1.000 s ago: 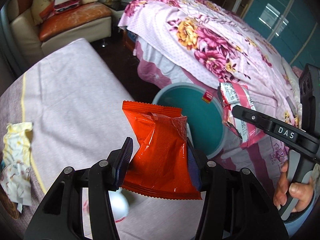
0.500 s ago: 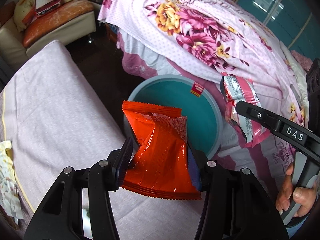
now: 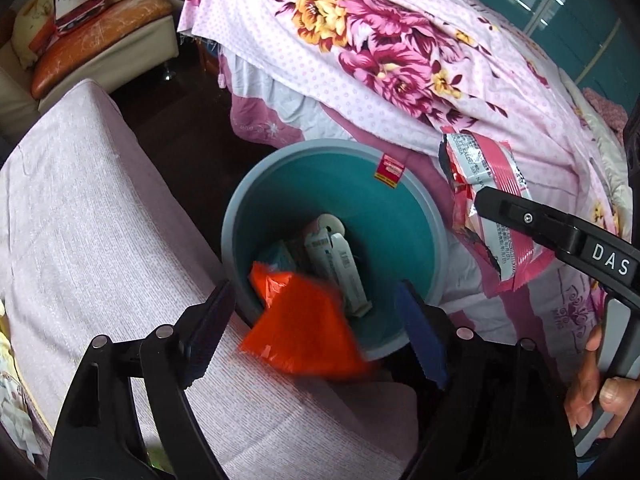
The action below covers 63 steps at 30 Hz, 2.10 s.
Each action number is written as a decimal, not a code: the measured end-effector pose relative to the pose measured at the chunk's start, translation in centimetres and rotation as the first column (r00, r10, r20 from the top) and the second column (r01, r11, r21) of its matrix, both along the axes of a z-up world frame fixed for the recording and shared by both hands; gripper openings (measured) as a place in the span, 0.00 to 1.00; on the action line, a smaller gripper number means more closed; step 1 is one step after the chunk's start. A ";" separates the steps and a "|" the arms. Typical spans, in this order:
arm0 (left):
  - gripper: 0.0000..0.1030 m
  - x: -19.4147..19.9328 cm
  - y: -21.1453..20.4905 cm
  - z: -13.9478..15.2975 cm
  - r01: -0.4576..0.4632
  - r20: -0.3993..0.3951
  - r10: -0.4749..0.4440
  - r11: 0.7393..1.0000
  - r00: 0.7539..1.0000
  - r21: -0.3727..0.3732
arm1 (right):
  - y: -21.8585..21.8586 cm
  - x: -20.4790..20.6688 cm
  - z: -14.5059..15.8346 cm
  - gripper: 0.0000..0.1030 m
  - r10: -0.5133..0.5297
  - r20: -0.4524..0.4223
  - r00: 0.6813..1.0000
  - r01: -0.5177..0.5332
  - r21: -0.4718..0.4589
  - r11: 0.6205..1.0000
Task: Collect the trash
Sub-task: 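Carry both bags over the teal bin and open both tools to drop them, then move both tools back over the bed toward the wooden bowl and wipes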
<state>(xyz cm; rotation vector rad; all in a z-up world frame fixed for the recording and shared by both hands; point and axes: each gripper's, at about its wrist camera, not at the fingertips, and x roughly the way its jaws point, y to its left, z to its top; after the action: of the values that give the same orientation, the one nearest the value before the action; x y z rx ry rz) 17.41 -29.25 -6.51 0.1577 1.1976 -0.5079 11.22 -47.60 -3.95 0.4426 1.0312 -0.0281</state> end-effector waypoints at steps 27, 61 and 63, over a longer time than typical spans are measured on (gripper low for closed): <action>0.90 -1.1 5.8 0.3 -0.096 -0.050 0.093 0.994 0.994 -0.058 | 3.0 1.4 -0.4 0.74 0.035 -0.067 0.997 -0.036 -0.024 0.999; 0.91 -5.6 19.2 3.0 -0.272 -0.021 0.272 0.950 0.962 -0.153 | 16.1 -0.4 2.6 0.81 0.218 -0.085 0.972 -0.225 -0.082 0.971; 0.91 -6.0 20.3 3.1 -0.286 -0.018 0.287 0.945 0.958 -0.158 | 17.3 -0.5 3.0 0.81 0.239 -0.085 0.967 -0.246 -0.086 0.966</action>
<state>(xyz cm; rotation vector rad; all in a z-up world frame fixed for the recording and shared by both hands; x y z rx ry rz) 11.40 -9.00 -3.36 -0.1514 1.1464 -0.3443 10.73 -30.28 -0.99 0.2273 1.1460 0.1253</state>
